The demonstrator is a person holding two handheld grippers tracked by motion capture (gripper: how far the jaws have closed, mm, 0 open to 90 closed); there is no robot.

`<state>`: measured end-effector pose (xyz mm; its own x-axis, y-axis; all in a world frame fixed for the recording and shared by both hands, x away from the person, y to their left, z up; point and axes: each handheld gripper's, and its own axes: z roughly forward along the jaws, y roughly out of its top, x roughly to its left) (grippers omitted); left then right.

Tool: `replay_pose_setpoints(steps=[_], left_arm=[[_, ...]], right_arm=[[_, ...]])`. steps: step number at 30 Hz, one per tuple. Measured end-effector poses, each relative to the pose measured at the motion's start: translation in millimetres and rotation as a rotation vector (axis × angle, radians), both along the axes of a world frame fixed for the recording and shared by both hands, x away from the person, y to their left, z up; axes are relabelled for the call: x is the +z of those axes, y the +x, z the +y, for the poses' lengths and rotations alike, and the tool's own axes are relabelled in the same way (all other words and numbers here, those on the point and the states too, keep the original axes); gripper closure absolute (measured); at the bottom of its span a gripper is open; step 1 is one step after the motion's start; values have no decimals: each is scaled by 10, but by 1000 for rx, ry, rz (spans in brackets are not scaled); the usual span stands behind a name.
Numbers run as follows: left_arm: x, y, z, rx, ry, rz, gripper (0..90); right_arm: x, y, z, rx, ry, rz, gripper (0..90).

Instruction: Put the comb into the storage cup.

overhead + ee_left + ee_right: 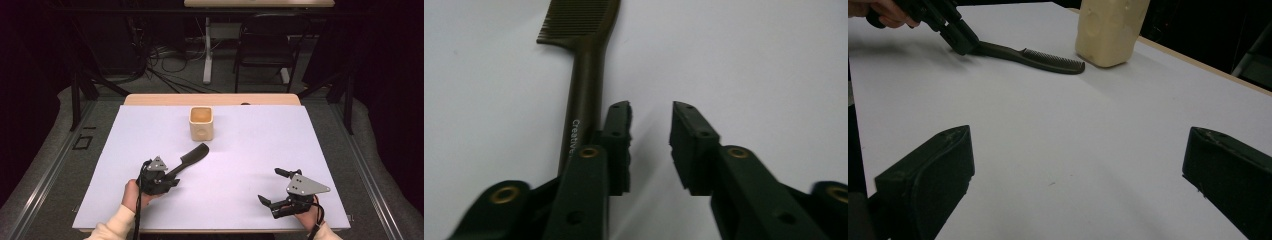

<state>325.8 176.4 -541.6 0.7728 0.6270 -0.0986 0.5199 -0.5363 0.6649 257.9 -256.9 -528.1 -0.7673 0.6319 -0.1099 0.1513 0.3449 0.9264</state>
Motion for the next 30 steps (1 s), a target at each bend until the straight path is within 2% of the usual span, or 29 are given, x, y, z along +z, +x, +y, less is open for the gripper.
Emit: replay_pose_setpoints(steps=[3, 4, 7, 9, 14, 24, 30], left_arm=[[33, -3, -8, -17, -5, -7, 573], [42, 12, -16, -9, 0, 0, 461], [42, 23, -14, 1, -7, -5, 402], [42, 33, -10, 9, 2, -3, 309], [59, 76, -16, 29, 36, -19, 188], [78, 199, -84, 68, 93, -30, 6], [92, 233, -119, 59, 117, -44, 0]], right_arm=[[0, 0, 1, 0, 0, 0, 0], [0, 0, 1, 0, 0, 0, 0], [-1, -2, 3, -2, 0, 3, 0], [-1, -2, 3, -2, -1, 3, 0], [-3, -1, 4, -2, -1, 4, 0], [-5, 0, 8, -1, -2, 5, 0], [-7, 1, 10, -1, -5, 6, 0]])
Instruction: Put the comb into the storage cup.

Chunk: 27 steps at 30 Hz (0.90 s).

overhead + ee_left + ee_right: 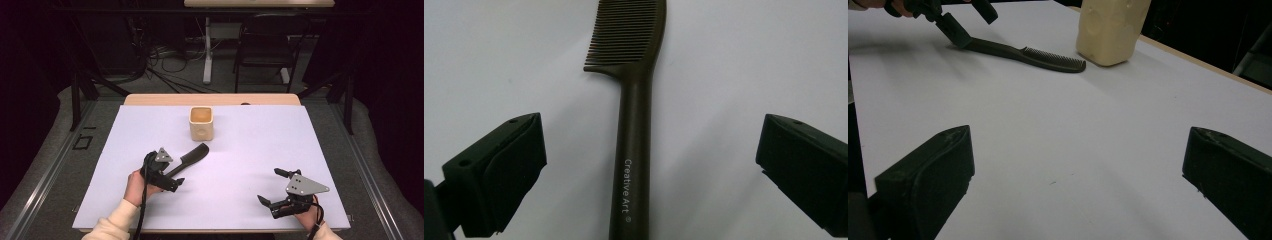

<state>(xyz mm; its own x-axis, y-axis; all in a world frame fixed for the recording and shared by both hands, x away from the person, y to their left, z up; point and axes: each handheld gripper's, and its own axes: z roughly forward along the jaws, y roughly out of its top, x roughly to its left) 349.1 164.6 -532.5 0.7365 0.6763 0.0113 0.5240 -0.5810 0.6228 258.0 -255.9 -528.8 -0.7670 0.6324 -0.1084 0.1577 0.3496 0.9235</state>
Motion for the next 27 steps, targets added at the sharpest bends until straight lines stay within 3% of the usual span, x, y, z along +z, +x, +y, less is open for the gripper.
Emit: replay_pose_setpoints(steps=[8, 15, 20, 25, 27], left_arm=[[43, 70, -99, -13, 56, -23, 0], [57, 129, -119, -10, 87, -10, 5], [67, 165, -162, -31, 114, 9, 161], [60, 196, -223, -33, 144, 38, 236], [67, 207, -241, -36, 161, 44, 327]], right_arm=[[-2, 0, 2, 0, 0, 1, 0], [-4, 2, 3, 1, -2, 2, 0], [-7, 4, 7, 2, -1, 2, 0], [-7, 4, 6, 2, -1, 2, 0], [-6, 3, 5, 3, -3, 3, 0]])
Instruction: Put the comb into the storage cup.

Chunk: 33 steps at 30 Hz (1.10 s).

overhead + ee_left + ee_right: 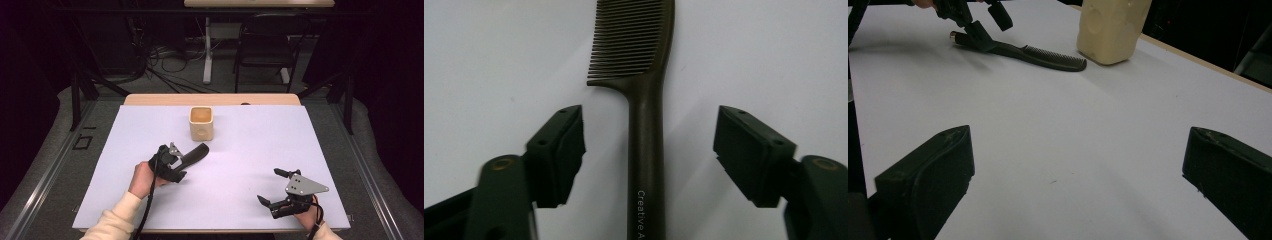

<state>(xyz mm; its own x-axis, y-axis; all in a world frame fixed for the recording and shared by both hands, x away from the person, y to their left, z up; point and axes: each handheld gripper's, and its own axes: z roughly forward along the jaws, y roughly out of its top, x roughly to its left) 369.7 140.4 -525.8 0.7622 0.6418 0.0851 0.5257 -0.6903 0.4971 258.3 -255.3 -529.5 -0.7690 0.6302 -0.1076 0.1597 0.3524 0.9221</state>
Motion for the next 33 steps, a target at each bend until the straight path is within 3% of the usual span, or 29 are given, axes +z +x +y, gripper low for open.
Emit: replay_pose_setpoints(steps=[8, 9, 15, 17, 26, 33], left_arm=[[-8, 64, -69, 11, 65, 40, 480], [-7, 81, -78, 13, 92, 49, 511], [-2, 124, -97, 8, 85, 69, 592], [-6, 155, -95, 0, 78, 96, 616], [-48, 230, -94, 2, 74, 148, 626], [-60, 247, -99, 4, 64, 155, 641]], right_arm=[[-1, 1, 5, 4, -1, 0, 0], [-2, 2, 5, 3, -2, 1, 0], [-3, 2, 8, 3, -2, 4, 0], [-3, 1, 8, 3, -1, 4, 0], [-5, 4, 10, 6, -1, 5, 0], [-5, 6, 9, 5, 2, 5, 0]])
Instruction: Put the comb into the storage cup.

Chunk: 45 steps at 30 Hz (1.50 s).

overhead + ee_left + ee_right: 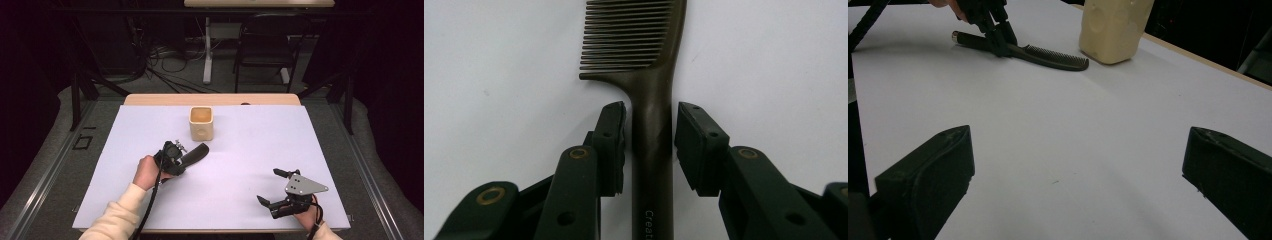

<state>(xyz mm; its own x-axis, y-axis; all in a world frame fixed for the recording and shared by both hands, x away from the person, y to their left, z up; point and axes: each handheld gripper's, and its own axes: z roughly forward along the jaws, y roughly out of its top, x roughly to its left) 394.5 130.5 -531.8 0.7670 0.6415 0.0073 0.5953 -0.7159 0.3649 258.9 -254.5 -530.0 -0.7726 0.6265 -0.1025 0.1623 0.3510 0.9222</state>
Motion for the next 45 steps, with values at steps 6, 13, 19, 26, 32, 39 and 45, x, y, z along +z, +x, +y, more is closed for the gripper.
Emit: replay_pose_setpoints(steps=[6, 13, 19, 26, 32, 39, 45], left_arm=[[2, -2, -6, 8, -5, 9, 697], [3, -4, -8, 9, 0, 8, 710], [-3, -22, -15, 10, -7, -5, 717], [4, -33, -4, -5, -9, -8, 720], [28, -59, 1, -17, -20, -17, 722], [46, -79, 16, -21, -34, -28, 723], [61, -90, 30, -21, -54, -29, 724]], right_arm=[[0, -2, -1, -2, 2, 2, 0], [0, -1, -1, -3, 1, 2, 0], [2, -2, -4, -1, -2, -1, 0], [3, -3, -3, -2, -2, -2, 0], [3, -3, -4, -1, -1, -3, 0], [4, -5, -5, -2, -1, -3, 0], [5, -6, -4, -1, -1, -3, 0]])
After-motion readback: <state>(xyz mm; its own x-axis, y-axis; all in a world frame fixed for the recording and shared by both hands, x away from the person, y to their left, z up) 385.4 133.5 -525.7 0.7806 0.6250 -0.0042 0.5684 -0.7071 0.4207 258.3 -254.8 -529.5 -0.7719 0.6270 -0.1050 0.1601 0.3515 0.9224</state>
